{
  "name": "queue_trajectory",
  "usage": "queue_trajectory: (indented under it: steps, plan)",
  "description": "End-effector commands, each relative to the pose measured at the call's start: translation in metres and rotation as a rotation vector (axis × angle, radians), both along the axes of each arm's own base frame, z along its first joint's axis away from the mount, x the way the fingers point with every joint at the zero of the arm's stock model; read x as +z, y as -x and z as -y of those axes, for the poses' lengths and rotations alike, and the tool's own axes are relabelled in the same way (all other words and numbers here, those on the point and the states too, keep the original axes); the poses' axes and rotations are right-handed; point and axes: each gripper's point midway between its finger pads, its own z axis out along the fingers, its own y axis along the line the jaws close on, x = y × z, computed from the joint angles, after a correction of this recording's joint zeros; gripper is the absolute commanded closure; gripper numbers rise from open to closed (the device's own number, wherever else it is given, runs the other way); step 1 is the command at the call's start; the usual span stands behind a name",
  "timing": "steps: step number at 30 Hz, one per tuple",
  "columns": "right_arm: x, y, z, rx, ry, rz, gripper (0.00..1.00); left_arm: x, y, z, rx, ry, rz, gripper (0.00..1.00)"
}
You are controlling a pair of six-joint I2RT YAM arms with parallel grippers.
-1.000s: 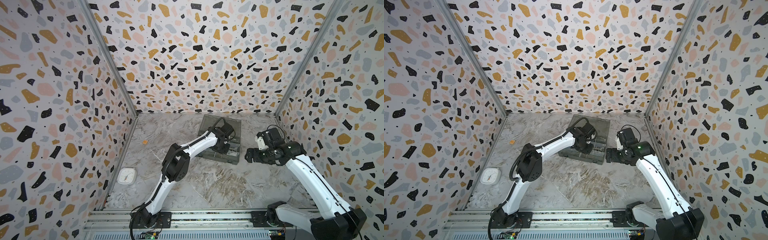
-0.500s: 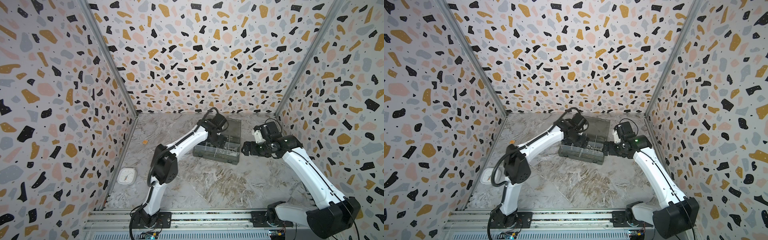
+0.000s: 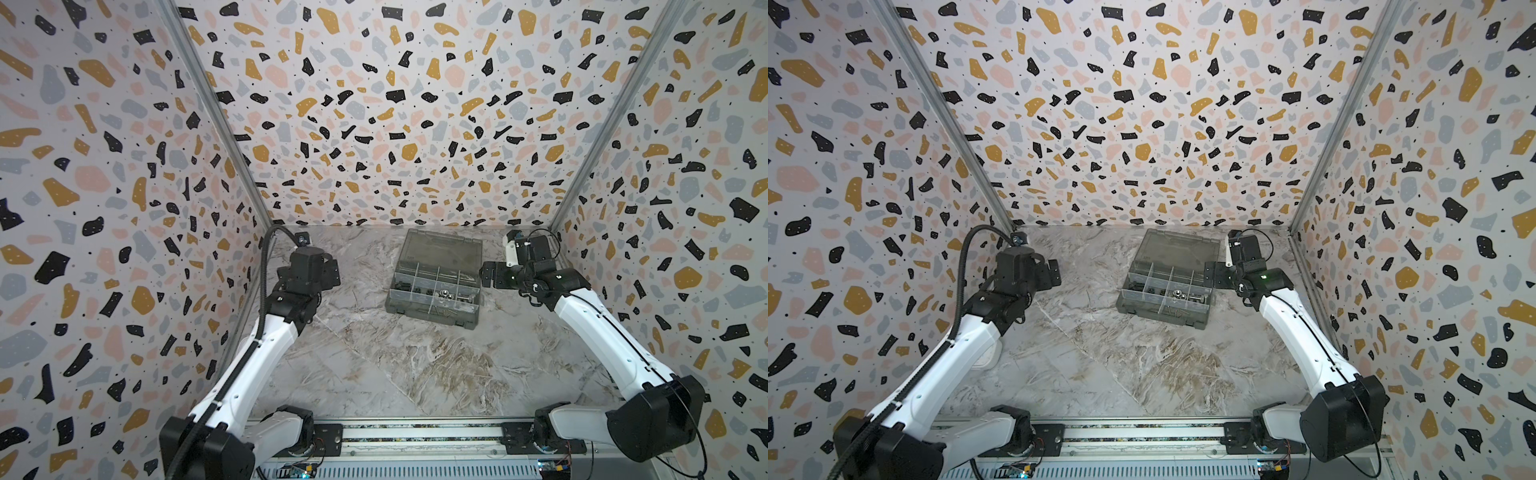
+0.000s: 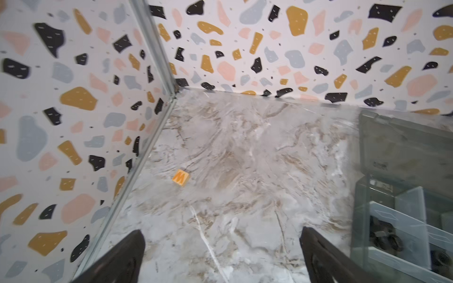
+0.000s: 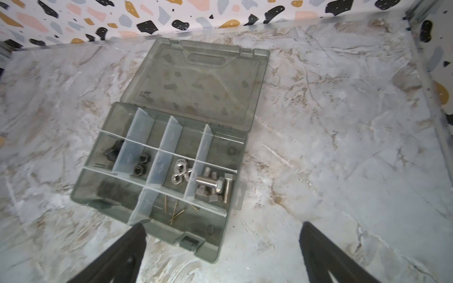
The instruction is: Sort the screws and nuts into containers
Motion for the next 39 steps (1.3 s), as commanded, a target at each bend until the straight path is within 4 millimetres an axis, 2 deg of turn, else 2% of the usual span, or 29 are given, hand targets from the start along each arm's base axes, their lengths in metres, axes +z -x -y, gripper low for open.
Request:
queue_trajectory:
  steps: [1,3,6,9,14,20,23,27,32,36,37,39]
  plan:
    - [0.005,-0.010,0.014,-0.049,0.039,0.156,0.01,0.039,0.010,-0.032,0.140,-0.015,0.312,0.00]
    - [-0.007,-0.007,0.015,-0.050,0.035,0.177,0.01,0.031,0.019,-0.044,0.183,-0.013,0.360,0.00]
    - [-0.030,-0.004,0.016,-0.034,0.058,0.171,0.01,0.004,0.014,-0.048,0.162,-0.021,0.315,0.00]
    - [-0.043,-0.004,0.023,-0.044,0.099,0.200,0.01,-0.018,0.013,-0.055,0.183,-0.051,0.311,0.00]
    - [-0.043,-0.005,0.039,-0.103,0.142,0.361,0.01,-0.046,0.017,-0.075,0.255,-0.052,0.356,0.00]
    - [-0.046,-0.003,0.062,-0.156,0.152,0.573,0.01,-0.076,0.007,-0.090,0.309,-0.039,0.373,0.00]
    - [-0.060,-0.005,0.065,-0.140,0.188,0.571,0.01,-0.069,-0.001,-0.088,0.283,-0.061,0.399,0.00]
    - [-0.069,0.000,0.075,-0.145,0.223,0.590,0.01,-0.069,0.004,-0.093,0.306,-0.078,0.422,0.00]
    - [-0.085,0.001,0.094,-0.198,0.171,0.589,0.01,-0.070,0.013,-0.089,0.276,-0.081,0.428,0.00]
    - [-0.087,-0.007,0.094,-0.185,0.185,0.588,0.01,-0.071,0.011,-0.087,0.264,-0.085,0.420,0.00]
    - [-0.087,-0.007,0.097,-0.192,0.183,0.596,0.01,-0.073,0.010,-0.086,0.257,-0.088,0.411,0.00]
    - [-0.091,-0.007,0.105,-0.230,0.177,0.597,0.01,-0.088,0.013,-0.083,0.230,-0.104,0.352,0.00]
